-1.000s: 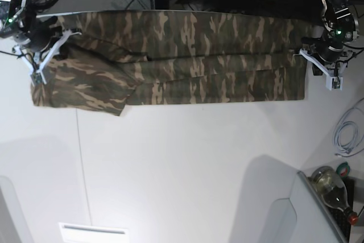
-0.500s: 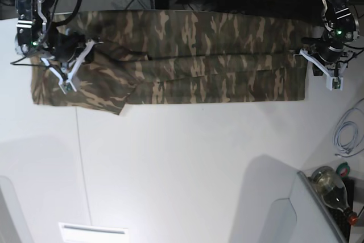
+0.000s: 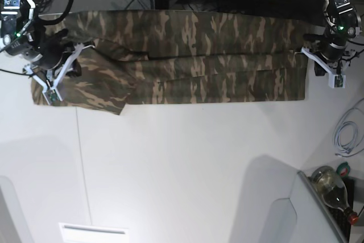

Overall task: Layout the t-shirt on the table in an organized manner, then fold the t-shirt properly
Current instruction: 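Press the folded shirt's sleeve end flat with the right gripper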

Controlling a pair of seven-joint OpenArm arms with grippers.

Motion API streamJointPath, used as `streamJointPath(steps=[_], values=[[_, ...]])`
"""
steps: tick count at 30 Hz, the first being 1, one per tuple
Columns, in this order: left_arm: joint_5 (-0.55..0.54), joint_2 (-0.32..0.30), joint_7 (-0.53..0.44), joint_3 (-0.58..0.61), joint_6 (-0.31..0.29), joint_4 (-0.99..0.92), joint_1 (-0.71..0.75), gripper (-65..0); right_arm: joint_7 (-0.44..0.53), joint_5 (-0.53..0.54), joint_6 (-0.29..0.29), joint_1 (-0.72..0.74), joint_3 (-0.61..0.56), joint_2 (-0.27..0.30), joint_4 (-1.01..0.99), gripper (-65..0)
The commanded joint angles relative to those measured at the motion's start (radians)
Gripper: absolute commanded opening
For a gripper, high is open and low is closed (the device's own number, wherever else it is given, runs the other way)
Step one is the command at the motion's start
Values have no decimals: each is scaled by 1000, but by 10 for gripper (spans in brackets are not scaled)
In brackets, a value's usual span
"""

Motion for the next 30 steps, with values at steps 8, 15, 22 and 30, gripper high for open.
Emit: streamJointPath(steps=[8, 15, 22, 30], values=[[7, -16, -8, -71, 7, -27, -2, -650, 60, 15, 2, 356, -21, 4, -287, -416], [7, -18, -9, -71, 7, -32, 5, -650, 71, 15, 2, 548, -210, 4, -585, -159], [7, -21, -9, -71, 7, -35, 7, -650, 155, 15, 0, 596, -297, 3, -743, -210], [7, -19, -9, -71, 7, -35, 2, -650, 186, 17, 0, 605, -296, 1, -798, -330]])
